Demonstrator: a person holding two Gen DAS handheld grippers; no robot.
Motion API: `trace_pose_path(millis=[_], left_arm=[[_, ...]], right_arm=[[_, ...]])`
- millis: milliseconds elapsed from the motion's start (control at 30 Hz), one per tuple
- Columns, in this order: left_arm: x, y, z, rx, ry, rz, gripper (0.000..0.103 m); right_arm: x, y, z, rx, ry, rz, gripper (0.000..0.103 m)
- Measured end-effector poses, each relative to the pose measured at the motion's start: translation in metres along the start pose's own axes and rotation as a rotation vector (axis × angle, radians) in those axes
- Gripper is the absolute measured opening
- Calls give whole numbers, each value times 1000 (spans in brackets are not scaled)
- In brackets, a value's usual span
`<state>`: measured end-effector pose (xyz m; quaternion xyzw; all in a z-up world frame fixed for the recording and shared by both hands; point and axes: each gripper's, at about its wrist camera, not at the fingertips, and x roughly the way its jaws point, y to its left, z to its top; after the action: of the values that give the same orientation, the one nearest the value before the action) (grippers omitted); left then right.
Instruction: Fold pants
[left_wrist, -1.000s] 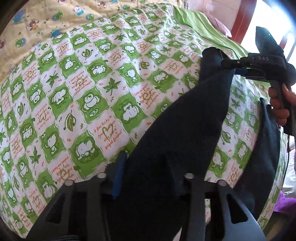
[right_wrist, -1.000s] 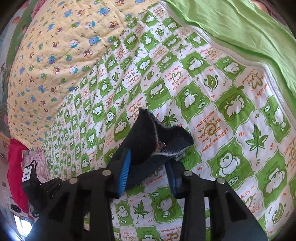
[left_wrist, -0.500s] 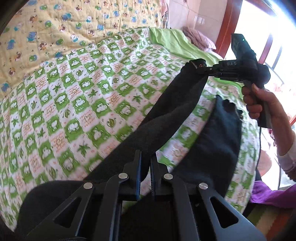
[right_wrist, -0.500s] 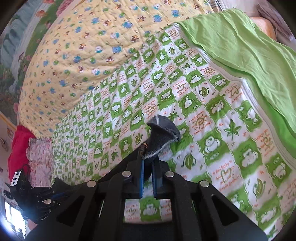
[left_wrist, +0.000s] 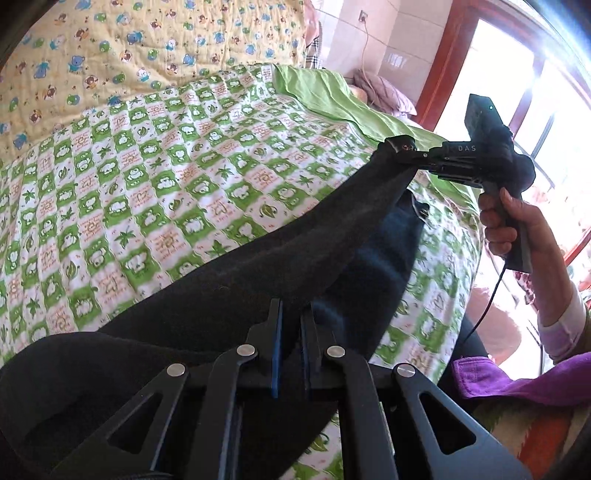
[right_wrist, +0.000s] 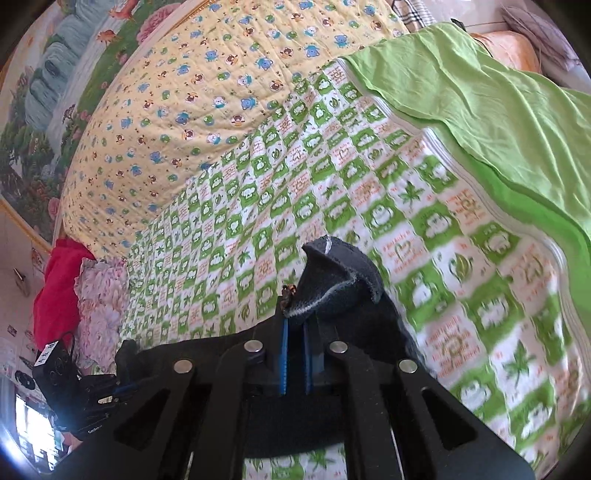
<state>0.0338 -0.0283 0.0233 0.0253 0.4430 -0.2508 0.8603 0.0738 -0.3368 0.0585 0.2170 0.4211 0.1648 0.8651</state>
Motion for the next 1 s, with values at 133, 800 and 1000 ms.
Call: trace_pose_path(millis=[133, 800, 1000], left_arm=[[-1, -12, -12, 22, 9, -11, 7], [32, -19, -53, -28, 89, -43, 20], [9, -10, -64, -101, 34, -36, 23]], right_arm=[[-11, -13, -19, 39, -6, -2, 7], [-17, -47, -55, 105, -16, -154, 35], [-53, -28, -51, 50, -137, -162, 56]])
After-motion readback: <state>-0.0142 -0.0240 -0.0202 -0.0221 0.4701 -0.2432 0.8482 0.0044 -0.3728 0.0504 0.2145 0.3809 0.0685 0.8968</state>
